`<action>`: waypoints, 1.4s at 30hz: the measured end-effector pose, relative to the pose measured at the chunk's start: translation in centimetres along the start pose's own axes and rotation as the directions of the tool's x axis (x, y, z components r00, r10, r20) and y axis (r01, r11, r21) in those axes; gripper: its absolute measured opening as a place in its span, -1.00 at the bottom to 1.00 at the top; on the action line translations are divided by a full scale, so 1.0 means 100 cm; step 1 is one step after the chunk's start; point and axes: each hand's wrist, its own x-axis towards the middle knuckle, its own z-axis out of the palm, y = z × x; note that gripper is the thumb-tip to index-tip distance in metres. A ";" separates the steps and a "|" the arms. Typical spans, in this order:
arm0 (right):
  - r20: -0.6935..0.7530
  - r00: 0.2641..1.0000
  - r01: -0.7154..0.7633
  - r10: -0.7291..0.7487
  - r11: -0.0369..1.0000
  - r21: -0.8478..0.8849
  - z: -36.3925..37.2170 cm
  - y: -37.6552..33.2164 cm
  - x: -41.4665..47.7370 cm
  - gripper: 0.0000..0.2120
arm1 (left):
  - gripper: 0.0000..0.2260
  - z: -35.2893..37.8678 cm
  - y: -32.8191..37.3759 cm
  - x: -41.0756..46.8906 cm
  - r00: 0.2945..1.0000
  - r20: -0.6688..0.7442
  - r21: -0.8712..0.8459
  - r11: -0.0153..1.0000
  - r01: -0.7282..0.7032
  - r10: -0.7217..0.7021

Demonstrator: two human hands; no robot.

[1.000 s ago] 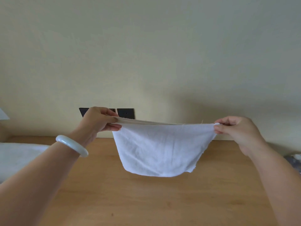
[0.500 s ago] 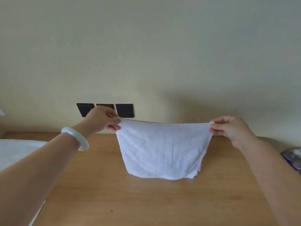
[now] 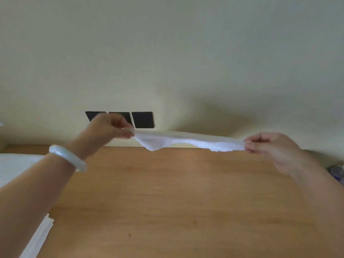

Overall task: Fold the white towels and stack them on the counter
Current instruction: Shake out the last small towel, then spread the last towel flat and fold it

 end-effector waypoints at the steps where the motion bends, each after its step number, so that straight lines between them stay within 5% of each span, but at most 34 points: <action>1: 0.044 0.998 -0.053 0.055 0.998 -0.046 0.003 0.020 -0.008 -0.87 | -0.90 0.009 -0.016 -0.011 0.998 0.054 0.047 0.999 0.017 -0.019; 6: 0.055 0.970 -0.219 0.237 0.949 -0.226 0.037 0.133 -0.056 -0.95 | -0.70 0.074 -0.133 -0.066 0.939 0.258 0.288 0.946 0.149 -0.227; 11: -0.011 0.942 -0.328 0.337 0.909 -0.259 0.071 0.216 -0.098 -0.83 | -0.42 0.135 -0.213 -0.121 0.931 0.270 0.293 0.942 0.165 -0.247; 15: -0.079 0.941 -0.338 0.329 0.918 -0.208 0.071 0.229 -0.117 -0.83 | -0.40 0.144 -0.235 -0.139 0.955 0.199 0.225 0.959 0.173 -0.219; 20: -0.043 0.963 -0.264 0.265 0.909 -0.322 0.067 0.236 -0.123 -0.76 | -0.63 0.143 -0.234 -0.141 0.955 0.205 0.239 0.957 0.164 -0.214; 26: -0.073 0.990 -0.143 0.123 0.851 -0.505 0.073 0.245 -0.126 -0.78 | -0.65 0.146 -0.234 -0.149 0.971 0.184 0.253 0.962 0.104 -0.153; 33: 0.191 0.968 0.249 -0.162 0.547 -0.799 0.077 0.258 -0.133 -0.71 | -0.75 0.156 -0.244 -0.167 0.984 0.176 0.477 0.876 -0.067 -0.021; 37: 0.176 0.974 0.225 -0.140 0.568 -0.791 0.082 0.264 -0.133 -0.73 | -0.77 0.165 -0.242 -0.164 0.975 0.202 0.481 0.859 -0.177 0.088; 42: 0.112 0.973 0.212 -0.204 0.576 -0.790 0.077 0.252 -0.129 -0.71 | -0.75 0.165 -0.244 -0.153 0.989 0.146 0.338 0.938 -0.077 0.028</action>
